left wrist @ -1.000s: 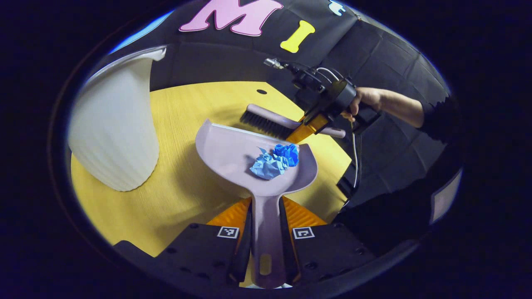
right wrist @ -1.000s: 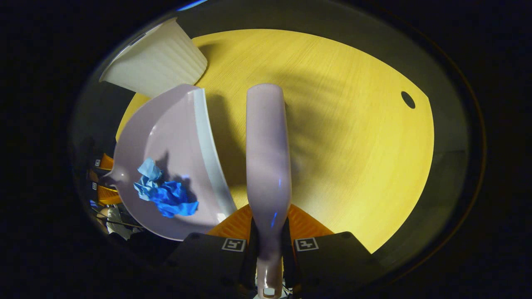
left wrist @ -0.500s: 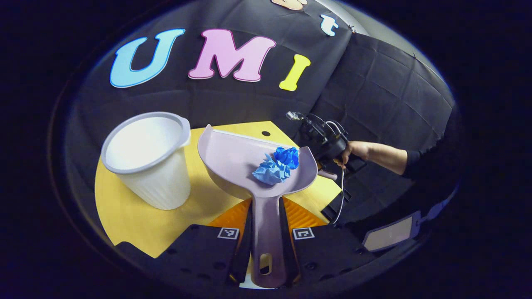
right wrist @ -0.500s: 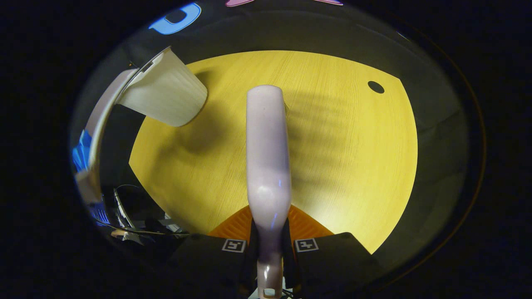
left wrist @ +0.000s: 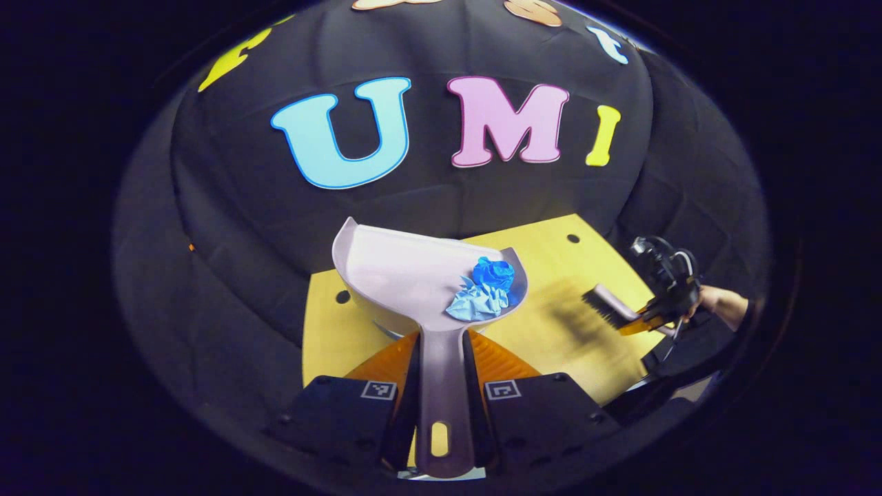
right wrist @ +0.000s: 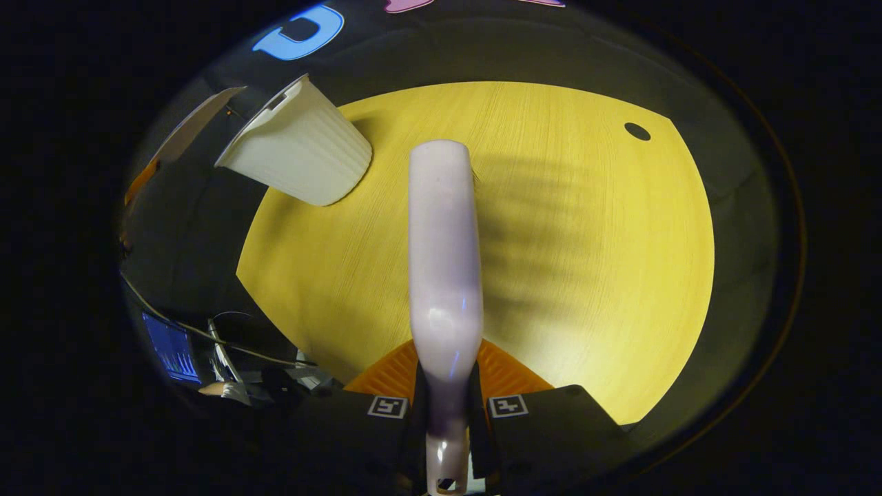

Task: Pick up the small broom and dustpan from the desktop, sweep the trash into the dustpan with the broom, and then empty the trash into the garbage bin.

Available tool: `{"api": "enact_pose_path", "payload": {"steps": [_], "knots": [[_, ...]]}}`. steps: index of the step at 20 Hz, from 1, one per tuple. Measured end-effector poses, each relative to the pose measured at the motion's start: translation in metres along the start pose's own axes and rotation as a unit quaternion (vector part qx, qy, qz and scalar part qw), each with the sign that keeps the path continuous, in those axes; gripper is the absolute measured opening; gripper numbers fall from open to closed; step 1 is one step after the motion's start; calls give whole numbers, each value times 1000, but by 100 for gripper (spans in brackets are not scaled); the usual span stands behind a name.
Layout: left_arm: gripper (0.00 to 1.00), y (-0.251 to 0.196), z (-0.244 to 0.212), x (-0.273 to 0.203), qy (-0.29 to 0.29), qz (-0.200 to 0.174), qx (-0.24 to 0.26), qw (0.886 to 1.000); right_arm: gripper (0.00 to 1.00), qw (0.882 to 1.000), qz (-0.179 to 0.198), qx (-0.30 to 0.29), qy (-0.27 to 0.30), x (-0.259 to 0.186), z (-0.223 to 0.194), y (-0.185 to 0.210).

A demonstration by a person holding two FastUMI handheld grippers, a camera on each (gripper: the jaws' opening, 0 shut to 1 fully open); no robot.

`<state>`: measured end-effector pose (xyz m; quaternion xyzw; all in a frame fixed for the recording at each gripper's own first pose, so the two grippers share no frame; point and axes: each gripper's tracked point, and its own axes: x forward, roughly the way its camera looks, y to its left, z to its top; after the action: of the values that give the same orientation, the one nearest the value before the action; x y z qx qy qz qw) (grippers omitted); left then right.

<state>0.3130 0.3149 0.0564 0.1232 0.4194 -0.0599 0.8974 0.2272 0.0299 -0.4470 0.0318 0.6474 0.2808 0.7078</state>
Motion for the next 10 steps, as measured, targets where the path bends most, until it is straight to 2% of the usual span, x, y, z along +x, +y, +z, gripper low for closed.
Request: {"api": "enact_pose_path", "payload": {"steps": [2,6,10], "knots": [[30,17,12,7,44,31,66,996,28,1000,5,4,1,0,0,0],[30,24,24,4,116,38,175,977,29,1000,18,19,3,-1,0,3],[31,28,25,1,153,47,230,960,29,999,24,36,3,4,-5,4]]}}
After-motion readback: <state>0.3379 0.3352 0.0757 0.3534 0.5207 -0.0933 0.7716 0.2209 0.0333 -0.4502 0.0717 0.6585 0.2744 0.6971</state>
